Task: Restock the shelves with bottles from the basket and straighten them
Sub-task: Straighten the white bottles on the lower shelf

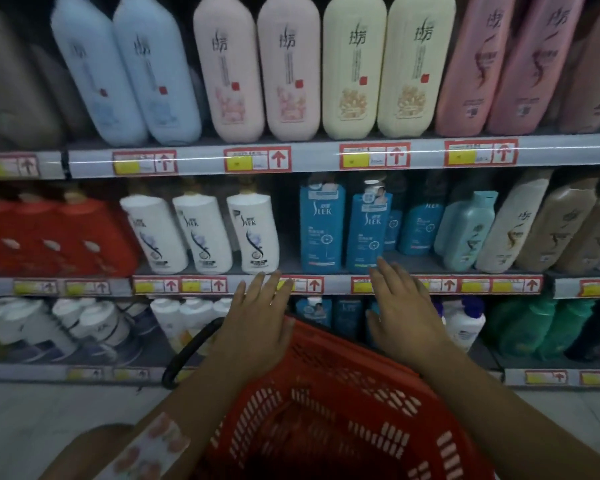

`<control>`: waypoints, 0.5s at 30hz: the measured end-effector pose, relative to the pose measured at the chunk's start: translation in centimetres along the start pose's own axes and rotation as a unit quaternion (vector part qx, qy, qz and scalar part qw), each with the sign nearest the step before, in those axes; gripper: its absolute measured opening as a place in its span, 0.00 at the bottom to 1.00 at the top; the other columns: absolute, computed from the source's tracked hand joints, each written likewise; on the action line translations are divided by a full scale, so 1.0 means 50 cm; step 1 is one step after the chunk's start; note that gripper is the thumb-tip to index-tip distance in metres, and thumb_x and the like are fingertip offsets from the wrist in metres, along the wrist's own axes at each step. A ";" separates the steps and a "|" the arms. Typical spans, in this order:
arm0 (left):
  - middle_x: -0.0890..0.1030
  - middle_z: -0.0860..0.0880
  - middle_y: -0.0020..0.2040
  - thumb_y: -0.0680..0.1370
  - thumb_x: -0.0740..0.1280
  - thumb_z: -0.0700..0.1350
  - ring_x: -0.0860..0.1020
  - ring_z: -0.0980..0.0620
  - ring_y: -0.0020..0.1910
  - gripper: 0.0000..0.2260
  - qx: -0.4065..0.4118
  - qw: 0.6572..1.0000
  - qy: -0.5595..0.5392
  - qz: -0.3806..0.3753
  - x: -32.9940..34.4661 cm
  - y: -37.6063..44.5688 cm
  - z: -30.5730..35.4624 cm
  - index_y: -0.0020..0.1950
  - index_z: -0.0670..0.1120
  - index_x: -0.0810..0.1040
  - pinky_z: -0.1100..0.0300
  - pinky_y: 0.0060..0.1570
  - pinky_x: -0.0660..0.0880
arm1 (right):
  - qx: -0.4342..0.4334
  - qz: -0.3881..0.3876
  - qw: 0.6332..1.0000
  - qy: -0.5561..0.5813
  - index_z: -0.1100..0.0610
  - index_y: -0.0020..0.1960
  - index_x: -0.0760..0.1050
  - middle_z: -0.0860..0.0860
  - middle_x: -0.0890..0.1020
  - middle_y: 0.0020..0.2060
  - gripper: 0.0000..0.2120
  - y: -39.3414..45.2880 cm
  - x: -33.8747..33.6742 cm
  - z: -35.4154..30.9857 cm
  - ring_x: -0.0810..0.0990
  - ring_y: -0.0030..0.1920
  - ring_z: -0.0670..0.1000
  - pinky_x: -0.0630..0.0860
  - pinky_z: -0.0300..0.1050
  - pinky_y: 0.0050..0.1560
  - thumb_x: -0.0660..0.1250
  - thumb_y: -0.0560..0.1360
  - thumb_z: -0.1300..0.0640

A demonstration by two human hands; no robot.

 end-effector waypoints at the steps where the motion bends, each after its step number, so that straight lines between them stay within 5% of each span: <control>1: 0.52 0.47 0.83 0.83 0.52 0.59 0.50 0.43 0.81 0.30 0.004 1.000 -0.003 -0.008 0.004 0.001 -0.005 0.83 0.49 0.51 0.43 0.79 0.47 | -0.012 -0.010 1.000 -0.004 0.57 0.81 0.54 0.55 0.55 0.81 0.34 0.003 0.013 -0.017 0.54 0.80 0.58 0.55 0.60 0.78 0.63 0.80 0.50; 6: 0.47 0.45 0.83 0.81 0.50 0.64 0.47 0.41 0.81 0.34 0.015 0.999 0.016 -0.035 0.043 -0.003 -0.042 0.83 0.49 0.48 0.41 0.78 0.45 | -0.076 -0.004 0.996 -0.048 0.59 0.70 0.73 0.58 0.77 0.68 0.31 0.029 0.071 -0.099 0.77 0.66 0.62 0.74 0.62 0.65 0.74 0.70 0.52; 10: 0.49 0.44 0.83 0.80 0.48 0.66 0.50 0.39 0.81 0.35 0.033 0.996 0.034 -0.071 0.092 -0.020 -0.064 0.83 0.49 0.50 0.38 0.77 0.52 | -0.102 -0.073 0.992 -0.033 0.58 0.75 0.67 0.56 0.74 0.69 0.31 0.049 0.168 -0.159 0.72 0.68 0.60 0.70 0.60 0.69 0.67 0.74 0.51; 15: 0.41 0.46 0.83 0.82 0.45 0.66 0.41 0.42 0.81 0.34 0.023 0.995 0.020 -0.090 0.114 -0.031 -0.090 0.83 0.50 0.42 0.40 0.78 0.44 | -0.004 -0.208 0.978 0.001 0.57 0.79 0.58 0.57 0.66 0.74 0.31 0.075 0.296 -0.169 0.66 0.72 0.59 0.67 0.56 0.70 0.60 0.80 0.46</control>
Point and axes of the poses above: each hand's wrist, its own y-axis towards the middle knuckle, its own x-axis out of the palm, z = x × y, the point moved 10 cm from there along y, towards the middle knuckle
